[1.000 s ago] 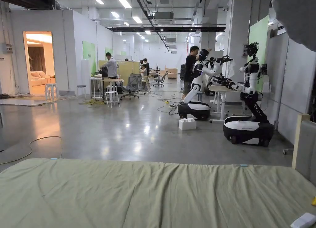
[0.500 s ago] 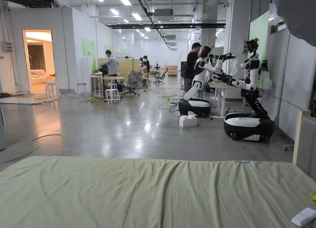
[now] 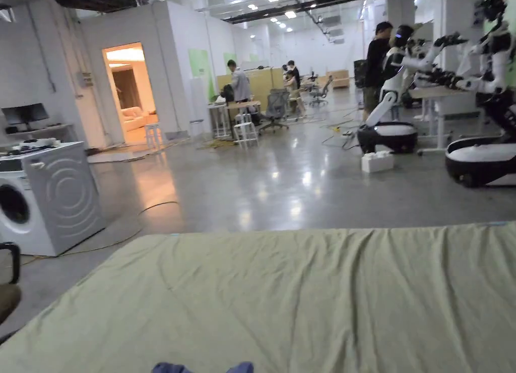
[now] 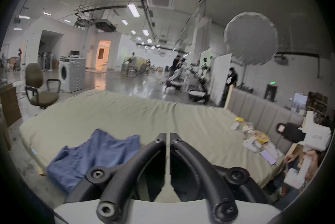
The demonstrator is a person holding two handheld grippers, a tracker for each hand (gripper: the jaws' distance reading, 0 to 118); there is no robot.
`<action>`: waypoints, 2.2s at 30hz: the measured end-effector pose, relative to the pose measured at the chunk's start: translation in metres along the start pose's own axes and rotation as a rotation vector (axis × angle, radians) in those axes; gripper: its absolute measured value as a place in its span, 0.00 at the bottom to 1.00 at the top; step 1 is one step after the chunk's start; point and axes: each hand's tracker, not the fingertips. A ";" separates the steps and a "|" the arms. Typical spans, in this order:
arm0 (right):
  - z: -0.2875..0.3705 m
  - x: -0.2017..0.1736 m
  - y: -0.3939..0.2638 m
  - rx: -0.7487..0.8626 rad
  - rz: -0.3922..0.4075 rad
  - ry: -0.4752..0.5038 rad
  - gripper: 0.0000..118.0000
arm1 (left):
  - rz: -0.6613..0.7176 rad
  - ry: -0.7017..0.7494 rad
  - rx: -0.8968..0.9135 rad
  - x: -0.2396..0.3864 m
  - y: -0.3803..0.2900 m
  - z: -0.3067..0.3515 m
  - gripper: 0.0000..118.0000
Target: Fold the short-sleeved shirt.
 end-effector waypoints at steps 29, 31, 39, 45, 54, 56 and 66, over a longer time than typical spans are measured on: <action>-0.055 0.009 -0.070 -0.396 -0.079 -0.054 0.01 | -0.006 0.194 -0.662 -0.155 -0.133 -0.303 0.05; -0.057 0.008 -0.072 -0.408 -0.096 -0.042 0.01 | 0.002 0.208 -0.688 -0.154 -0.138 -0.309 0.05; -0.040 0.024 -0.059 -0.355 -0.152 0.014 0.01 | 0.359 0.060 -0.437 -0.163 -0.057 -0.285 0.04; -0.021 0.042 -0.058 -0.325 -0.190 -0.026 0.01 | 0.365 -0.180 -0.264 -0.101 0.025 -0.282 0.04; 0.029 0.075 -0.062 -0.288 -0.242 -0.152 0.01 | 0.134 -0.599 -0.409 0.149 -0.011 -0.323 0.04; 0.041 0.084 -0.064 -0.280 -0.240 -0.190 0.01 | 0.099 -0.703 -0.488 0.202 -0.047 -0.320 0.04; 0.085 0.108 -0.078 -0.315 -0.265 -0.331 0.01 | -0.240 -1.034 -0.754 0.390 -0.228 -0.232 0.15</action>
